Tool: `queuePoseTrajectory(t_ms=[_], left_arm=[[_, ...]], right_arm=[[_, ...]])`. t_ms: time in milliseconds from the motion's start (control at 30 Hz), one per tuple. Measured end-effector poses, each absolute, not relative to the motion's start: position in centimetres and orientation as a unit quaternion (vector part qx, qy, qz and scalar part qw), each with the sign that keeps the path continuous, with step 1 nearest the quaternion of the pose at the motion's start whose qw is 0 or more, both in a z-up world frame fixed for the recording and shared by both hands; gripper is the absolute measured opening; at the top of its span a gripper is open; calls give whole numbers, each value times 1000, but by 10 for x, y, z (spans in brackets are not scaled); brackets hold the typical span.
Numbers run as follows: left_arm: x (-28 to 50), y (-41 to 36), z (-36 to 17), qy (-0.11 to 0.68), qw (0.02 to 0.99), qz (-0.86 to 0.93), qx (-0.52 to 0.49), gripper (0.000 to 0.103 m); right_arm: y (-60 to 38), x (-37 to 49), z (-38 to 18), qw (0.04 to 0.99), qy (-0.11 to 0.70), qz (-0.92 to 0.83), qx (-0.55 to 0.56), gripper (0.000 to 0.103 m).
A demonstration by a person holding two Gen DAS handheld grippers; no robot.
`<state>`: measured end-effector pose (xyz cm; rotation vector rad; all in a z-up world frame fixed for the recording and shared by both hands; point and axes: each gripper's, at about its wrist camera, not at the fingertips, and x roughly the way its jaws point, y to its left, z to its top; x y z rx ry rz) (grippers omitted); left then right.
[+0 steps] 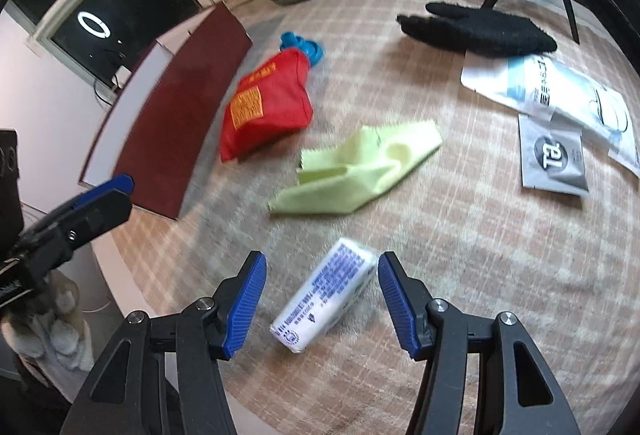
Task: Organize soft objects
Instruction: 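Move the right tool back over the white dotted tissue pack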
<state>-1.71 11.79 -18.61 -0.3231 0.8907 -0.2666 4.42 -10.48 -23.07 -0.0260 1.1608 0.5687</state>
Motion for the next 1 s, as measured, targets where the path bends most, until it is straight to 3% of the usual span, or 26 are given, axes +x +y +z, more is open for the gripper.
queuePoseTrajectory(t_ms=[267, 1000], left_arm=[[-10, 108, -196, 442, 874, -147, -139, 69], [47, 42, -230, 468, 854, -227, 1, 69]], right_arm=[[-105, 34, -247, 807, 541, 235, -41, 54], [-149, 1, -262, 828, 532, 163, 70, 54]])
